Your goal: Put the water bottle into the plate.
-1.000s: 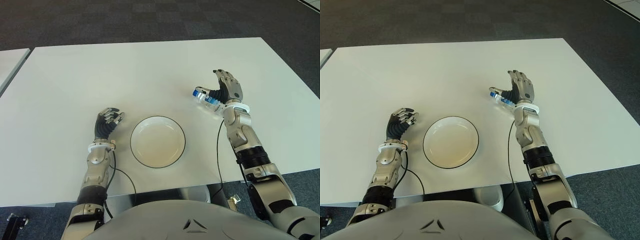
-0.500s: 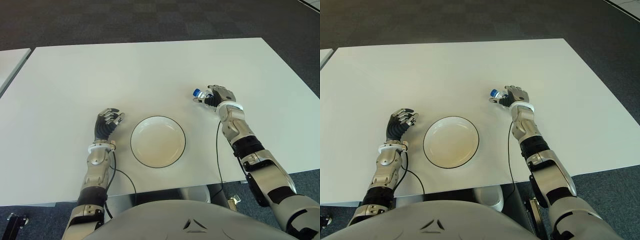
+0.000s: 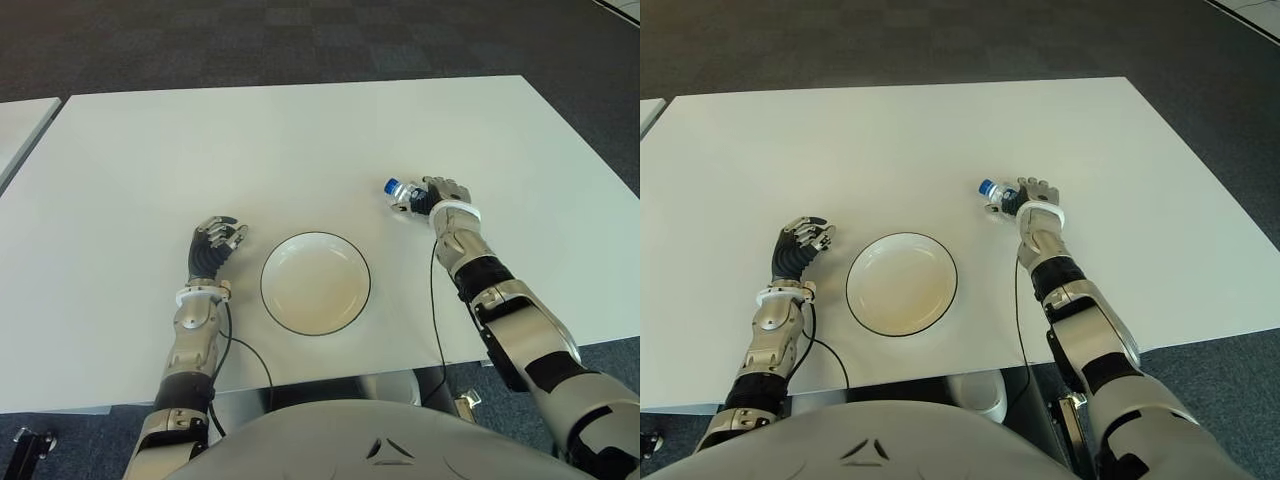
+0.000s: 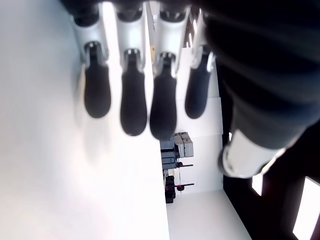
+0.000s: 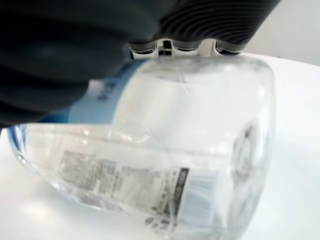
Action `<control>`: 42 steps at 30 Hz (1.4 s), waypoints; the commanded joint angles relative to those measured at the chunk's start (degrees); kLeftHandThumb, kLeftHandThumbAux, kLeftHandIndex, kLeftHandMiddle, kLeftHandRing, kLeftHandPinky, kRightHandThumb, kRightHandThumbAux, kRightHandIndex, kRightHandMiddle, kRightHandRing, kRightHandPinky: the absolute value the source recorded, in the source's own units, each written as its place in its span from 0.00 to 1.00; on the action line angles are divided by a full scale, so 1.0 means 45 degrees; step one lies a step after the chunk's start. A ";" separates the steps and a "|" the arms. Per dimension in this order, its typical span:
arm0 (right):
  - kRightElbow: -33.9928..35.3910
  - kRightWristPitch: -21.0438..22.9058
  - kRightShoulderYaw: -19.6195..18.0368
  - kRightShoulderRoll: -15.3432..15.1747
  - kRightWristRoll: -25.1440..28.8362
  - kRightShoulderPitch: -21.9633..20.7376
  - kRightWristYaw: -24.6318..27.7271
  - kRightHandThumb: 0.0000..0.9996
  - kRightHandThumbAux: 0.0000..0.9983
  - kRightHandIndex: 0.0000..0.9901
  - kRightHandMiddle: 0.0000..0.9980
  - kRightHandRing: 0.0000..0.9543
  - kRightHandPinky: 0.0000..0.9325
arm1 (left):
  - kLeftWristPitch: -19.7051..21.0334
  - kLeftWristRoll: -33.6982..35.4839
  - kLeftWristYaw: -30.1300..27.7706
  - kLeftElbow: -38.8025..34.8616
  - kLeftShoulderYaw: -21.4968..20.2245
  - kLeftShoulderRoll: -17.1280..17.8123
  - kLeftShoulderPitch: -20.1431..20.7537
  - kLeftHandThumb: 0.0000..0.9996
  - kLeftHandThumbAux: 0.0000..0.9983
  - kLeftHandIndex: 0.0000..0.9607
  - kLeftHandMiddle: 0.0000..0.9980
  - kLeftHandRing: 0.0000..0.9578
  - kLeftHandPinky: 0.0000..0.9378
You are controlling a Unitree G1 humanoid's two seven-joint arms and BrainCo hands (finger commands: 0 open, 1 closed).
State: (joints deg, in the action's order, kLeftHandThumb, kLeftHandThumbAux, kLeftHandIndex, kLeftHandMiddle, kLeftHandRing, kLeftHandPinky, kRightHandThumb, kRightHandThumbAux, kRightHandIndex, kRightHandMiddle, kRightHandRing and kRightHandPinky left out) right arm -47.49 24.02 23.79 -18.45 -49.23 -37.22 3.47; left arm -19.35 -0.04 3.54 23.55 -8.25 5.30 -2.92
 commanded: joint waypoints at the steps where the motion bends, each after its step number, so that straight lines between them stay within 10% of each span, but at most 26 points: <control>1: -0.1168 -0.0004 0.0358 0.0338 0.0322 -0.0193 0.0188 0.56 0.39 0.00 0.00 0.00 0.00 | 0.0321 -0.0085 0.0152 0.0116 0.0013 -0.0059 -0.0113 0.71 0.71 0.45 0.63 0.64 0.64; 25: -0.4467 -0.0523 0.1289 0.0958 0.0735 -0.0878 -0.0110 0.42 0.62 0.00 0.00 0.00 0.02 | -0.0243 0.0184 -0.0160 0.0439 -0.0034 0.0038 0.0035 0.71 0.71 0.45 0.66 0.67 0.67; 34: -0.4374 -0.0438 0.0549 0.1099 0.1638 -0.0561 -0.2345 0.26 0.79 0.16 0.14 0.16 0.30 | -0.0244 0.0245 -0.0201 0.0492 -0.0050 0.0044 0.0090 0.71 0.71 0.45 0.67 0.68 0.67; 38: -0.4374 -0.0531 0.0167 0.1154 0.2192 -0.0509 -0.2717 0.60 0.74 0.37 0.43 0.48 0.59 | -0.0278 0.0303 -0.0211 0.0515 -0.0073 0.0021 0.0118 0.71 0.71 0.45 0.67 0.67 0.67; 42: -0.4336 -0.0647 -0.0030 0.1153 0.2529 -0.0456 -0.2898 0.67 0.74 0.42 0.60 0.65 0.74 | -0.0330 0.0290 -0.0189 0.0532 -0.0070 0.0021 0.0118 0.71 0.71 0.45 0.66 0.67 0.66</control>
State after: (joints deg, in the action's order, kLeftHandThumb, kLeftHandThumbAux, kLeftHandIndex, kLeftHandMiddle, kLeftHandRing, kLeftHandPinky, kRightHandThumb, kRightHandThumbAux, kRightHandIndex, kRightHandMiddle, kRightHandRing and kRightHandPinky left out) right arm -64.70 20.86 24.24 -14.55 -40.17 -43.69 -10.88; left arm -21.12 0.80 3.24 24.96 -8.36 5.45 -2.62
